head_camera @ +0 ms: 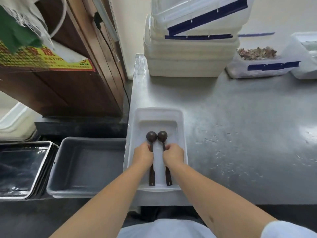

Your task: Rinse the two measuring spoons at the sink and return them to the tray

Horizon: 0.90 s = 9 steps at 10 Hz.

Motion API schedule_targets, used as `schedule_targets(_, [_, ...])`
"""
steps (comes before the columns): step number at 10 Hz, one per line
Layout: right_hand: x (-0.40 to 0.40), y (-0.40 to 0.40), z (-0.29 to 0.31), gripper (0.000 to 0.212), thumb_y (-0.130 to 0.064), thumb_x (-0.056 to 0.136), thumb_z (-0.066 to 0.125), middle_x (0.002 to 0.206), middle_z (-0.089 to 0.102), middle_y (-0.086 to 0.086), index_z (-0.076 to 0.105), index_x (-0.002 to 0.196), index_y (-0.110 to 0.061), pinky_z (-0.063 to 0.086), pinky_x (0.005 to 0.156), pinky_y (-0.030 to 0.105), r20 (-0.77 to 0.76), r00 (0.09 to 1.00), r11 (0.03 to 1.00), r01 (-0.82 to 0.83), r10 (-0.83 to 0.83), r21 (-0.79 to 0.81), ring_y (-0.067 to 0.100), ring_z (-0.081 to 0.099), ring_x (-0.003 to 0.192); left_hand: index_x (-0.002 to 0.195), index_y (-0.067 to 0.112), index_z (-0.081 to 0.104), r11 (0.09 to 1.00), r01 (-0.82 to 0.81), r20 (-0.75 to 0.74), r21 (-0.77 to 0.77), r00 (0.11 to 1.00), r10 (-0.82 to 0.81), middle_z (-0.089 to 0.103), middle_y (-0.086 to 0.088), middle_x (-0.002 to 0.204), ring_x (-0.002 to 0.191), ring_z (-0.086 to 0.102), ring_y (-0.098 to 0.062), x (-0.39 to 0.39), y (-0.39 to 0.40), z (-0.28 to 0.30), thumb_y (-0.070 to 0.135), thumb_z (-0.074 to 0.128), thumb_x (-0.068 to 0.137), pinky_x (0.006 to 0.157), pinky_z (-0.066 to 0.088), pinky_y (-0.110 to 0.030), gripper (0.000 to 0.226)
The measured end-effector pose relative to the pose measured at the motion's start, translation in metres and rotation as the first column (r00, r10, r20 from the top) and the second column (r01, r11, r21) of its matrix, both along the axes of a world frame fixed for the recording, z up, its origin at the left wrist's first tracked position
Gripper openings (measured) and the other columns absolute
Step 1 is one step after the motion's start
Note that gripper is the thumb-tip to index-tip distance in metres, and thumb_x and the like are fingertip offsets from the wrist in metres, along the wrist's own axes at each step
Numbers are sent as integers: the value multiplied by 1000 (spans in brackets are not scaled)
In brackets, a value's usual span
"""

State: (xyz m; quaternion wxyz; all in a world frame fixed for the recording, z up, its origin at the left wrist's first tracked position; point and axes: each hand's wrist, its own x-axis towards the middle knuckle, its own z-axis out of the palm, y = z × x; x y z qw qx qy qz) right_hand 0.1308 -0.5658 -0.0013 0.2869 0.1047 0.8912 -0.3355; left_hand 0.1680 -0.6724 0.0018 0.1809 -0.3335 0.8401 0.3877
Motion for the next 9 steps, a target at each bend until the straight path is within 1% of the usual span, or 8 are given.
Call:
schedule_targets(1, [4,1,-5,9,-11,89,55,85,64,7,58,81,-10,44,50,26,-28,999,1000,-15,16,18,15,56,64,102,13,55,995,57,-48,-84,997,-61,60,-9,100,82,60,-24,1,-1,-4,14,61,85,69,50,-34,18])
schedule_targets(2, [13,2,0,18,-15,89,60,108,56,9,55,106,-10,43,64,26,-88,989,993,-117,119,31,18,56,82,123,16,46,967,204,-55,-153,975,-214,49,-6,119,86,57,-19,9,4,-1,20,61,88,77,51,-37,38])
schedule_targets(3, [24,7,5,34,-14,89,54,125,48,7,54,123,-13,46,78,33,-131,899,904,-398,419,158,27,53,107,128,15,45,787,537,55,-305,835,-548,39,-7,137,104,50,-24,22,9,0,13,59,86,81,50,-38,44])
schedule_targets(4, [33,11,6,26,-10,88,53,124,45,8,57,114,-12,44,75,34,-20,763,723,-603,646,337,28,51,102,120,10,49,616,689,187,-381,710,-679,36,-10,139,108,47,-28,33,7,-2,13,61,86,73,45,-36,37])
schedule_targets(5, [38,11,8,30,-5,87,57,127,41,9,57,117,-9,45,78,34,13,742,682,-622,670,384,27,50,102,120,7,50,547,727,234,-414,666,-708,37,-12,138,109,50,-28,37,3,2,9,63,84,80,46,-38,39])
schedule_targets(7, [39,8,12,26,-8,90,57,127,39,10,59,115,-8,51,84,36,41,767,703,-607,641,370,26,54,95,121,6,51,528,761,262,-377,634,-728,35,-14,139,110,51,-28,37,0,0,4,63,83,85,46,-37,40])
schedule_targets(8, [37,8,19,20,-13,92,56,126,39,10,56,112,-10,47,72,33,24,780,724,-592,626,353,23,52,81,119,9,50,566,733,190,-378,659,-727,36,-13,138,112,48,-27,34,-1,6,9,61,86,84,47,-35,35])
schedule_targets(9, [35,14,38,23,-25,93,56,122,45,6,53,112,-13,45,69,33,-99,775,758,-570,625,318,22,52,82,130,15,44,619,672,66,-406,697,-714,25,-13,154,131,41,-27,36,-10,25,23,58,91,96,48,-39,42])
